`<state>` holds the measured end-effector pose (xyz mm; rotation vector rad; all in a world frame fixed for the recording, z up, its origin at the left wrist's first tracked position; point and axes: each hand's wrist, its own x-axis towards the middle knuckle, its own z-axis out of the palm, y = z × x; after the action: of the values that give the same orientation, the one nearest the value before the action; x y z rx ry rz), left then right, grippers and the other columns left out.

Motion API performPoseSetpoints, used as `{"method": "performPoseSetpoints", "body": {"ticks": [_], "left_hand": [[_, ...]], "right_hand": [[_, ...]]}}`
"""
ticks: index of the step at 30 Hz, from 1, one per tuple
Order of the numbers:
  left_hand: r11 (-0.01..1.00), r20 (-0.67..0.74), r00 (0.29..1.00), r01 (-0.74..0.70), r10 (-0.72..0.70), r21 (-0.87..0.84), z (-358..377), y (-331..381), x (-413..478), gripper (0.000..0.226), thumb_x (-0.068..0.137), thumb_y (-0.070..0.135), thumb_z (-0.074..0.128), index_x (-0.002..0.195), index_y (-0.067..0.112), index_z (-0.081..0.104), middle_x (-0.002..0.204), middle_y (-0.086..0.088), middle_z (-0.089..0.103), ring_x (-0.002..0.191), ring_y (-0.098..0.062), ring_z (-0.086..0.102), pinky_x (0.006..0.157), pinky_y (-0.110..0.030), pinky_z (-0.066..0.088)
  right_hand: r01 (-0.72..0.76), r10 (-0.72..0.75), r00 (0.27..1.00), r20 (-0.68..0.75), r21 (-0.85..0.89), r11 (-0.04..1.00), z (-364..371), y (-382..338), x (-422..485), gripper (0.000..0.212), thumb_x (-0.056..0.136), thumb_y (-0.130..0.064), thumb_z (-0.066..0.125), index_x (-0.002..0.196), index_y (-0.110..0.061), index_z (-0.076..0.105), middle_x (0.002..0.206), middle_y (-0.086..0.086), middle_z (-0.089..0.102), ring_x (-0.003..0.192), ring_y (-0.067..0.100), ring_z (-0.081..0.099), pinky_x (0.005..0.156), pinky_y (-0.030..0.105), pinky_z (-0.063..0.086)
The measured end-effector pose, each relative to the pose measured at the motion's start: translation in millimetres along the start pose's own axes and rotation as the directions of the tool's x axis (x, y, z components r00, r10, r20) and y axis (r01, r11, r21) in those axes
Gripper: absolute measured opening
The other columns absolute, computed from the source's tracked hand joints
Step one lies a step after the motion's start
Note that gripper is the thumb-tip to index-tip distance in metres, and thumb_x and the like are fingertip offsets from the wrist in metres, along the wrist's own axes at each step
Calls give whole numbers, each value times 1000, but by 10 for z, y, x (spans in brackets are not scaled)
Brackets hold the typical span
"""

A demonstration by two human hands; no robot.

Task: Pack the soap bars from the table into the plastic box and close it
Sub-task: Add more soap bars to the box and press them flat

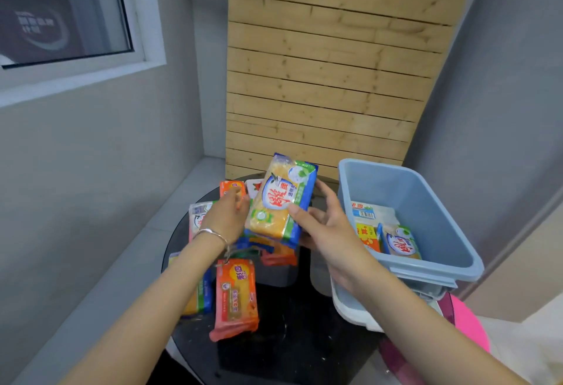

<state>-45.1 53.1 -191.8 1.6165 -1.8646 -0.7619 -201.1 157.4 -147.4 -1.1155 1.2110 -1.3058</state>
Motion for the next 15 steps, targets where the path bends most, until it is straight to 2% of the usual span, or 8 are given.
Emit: {"method": "performPoseSetpoints", "body": {"ticks": [2,4,6,8,11,13,15], "left_hand": [[934,128,990,9,-58,357,99,-49,145,36,89,24,49,122,9,47,112,-12,64,102,-32,60,81,-35,49],[903,180,971,66,-156,425,193,27,166,41,88,34,50,121,9,52,120,-13,61,109,-30,58,91,-35,48],[893,156,967,116,-201,435,291,98,192,55,86,45,52,128,9,47,130,-15,53,120,-31,51,102,-38,41],[861,106,970,139,-217,490,350,138,222,59,88,39,53,135,6,37,136,-17,47,127,-32,45,105,-37,37],[913,68,969,200,-239,356,401,144,257,57,86,21,59,133,0,33,125,-20,56,116,-34,55,94,-37,45],[940,54,970,213,-235,265,420,153,250,54,88,12,55,134,-1,31,125,-22,57,114,-34,57,89,-35,46],[962,41,979,187,-199,198,431,144,220,57,85,17,61,131,-1,31,120,-20,59,109,-32,60,77,-31,44]], "right_hand": [[1,-1,1000,0,-4,1000,-56,-112,81,70,87,-17,64,144,-32,26,109,7,72,86,16,72,77,34,59],[3,-3,1000,10,-22,1000,-113,-196,129,70,87,-17,64,143,-31,26,102,5,73,80,14,71,74,31,58],[-3,3,1000,19,-42,999,-160,-237,144,68,86,-18,65,142,-32,28,102,4,73,79,15,71,72,30,57],[-13,14,1000,26,-48,999,-211,-231,149,68,86,-18,65,142,-33,30,105,5,73,81,16,71,71,30,57],[-29,30,999,24,-51,998,-275,-205,146,68,86,-17,66,142,-33,31,107,5,73,82,14,73,67,27,58],[-35,36,999,22,-53,998,-318,-182,155,66,86,-16,65,142,-31,33,105,3,73,82,13,73,65,27,58],[-42,43,999,18,-53,998,-359,-173,161,64,86,-16,65,140,-30,34,104,3,73,82,14,73,66,29,59]]}}
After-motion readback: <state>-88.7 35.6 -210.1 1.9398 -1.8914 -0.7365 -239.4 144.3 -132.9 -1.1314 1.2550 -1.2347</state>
